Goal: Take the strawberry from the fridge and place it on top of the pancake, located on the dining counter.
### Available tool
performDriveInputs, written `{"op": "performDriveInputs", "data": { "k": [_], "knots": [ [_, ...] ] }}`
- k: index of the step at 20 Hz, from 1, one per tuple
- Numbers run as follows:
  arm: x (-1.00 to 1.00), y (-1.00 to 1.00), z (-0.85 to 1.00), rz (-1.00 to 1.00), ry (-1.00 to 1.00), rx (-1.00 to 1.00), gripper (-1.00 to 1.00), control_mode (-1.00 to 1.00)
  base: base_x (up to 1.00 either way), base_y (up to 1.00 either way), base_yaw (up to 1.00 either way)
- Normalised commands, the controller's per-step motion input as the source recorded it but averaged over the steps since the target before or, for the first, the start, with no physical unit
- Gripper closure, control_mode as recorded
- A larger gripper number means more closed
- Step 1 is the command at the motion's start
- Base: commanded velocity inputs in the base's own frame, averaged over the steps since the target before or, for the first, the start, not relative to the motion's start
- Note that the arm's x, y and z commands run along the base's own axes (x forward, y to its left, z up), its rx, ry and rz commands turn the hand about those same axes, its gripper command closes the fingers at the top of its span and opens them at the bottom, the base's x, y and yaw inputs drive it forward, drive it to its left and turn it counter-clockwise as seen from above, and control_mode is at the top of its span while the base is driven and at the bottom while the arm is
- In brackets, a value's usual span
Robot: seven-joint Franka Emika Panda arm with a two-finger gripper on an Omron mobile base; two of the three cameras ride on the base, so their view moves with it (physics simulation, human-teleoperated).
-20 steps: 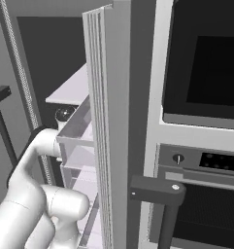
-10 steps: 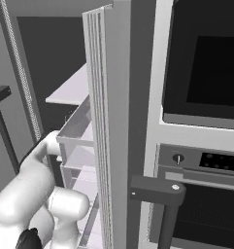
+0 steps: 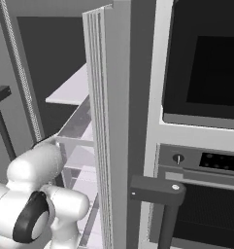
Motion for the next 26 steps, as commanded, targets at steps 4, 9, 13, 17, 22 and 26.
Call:
{"op": "performDriveInputs", "data": {
  "k": [4, 9, 13, 17, 22, 26],
  "knots": [
    [0.31, -0.14, -0.17, 0.0, 0.0, 0.0, -1.0, -1.0, 0.0, 0.0, 0.0],
    [0.19, -0.02, -0.15, 0.0, 0.0, 0.0, -1.0, -1.0, 0.0, 0.0, 0.0],
    [0.06, -0.01, -0.16, 0.0, 0.0, 0.0, -1.0, -1.0, 0.0, 0.0, 0.0],
    [0.08, 0.0, -0.16, 0.0, 0.0, 0.0, -1.0, -1.0, 0.0, 0.0, 0.0],
    [0.06, 0.0, -0.15, 0.0, 0.0, 0.0, -1.0, -1.0, 0.0, 0.0, 0.0],
    [0.07, 0.0, -0.14, 0.0, 0.0, 0.0, -1.0, -1.0, 0.0, 0.0, 0.0]
  ]
}}
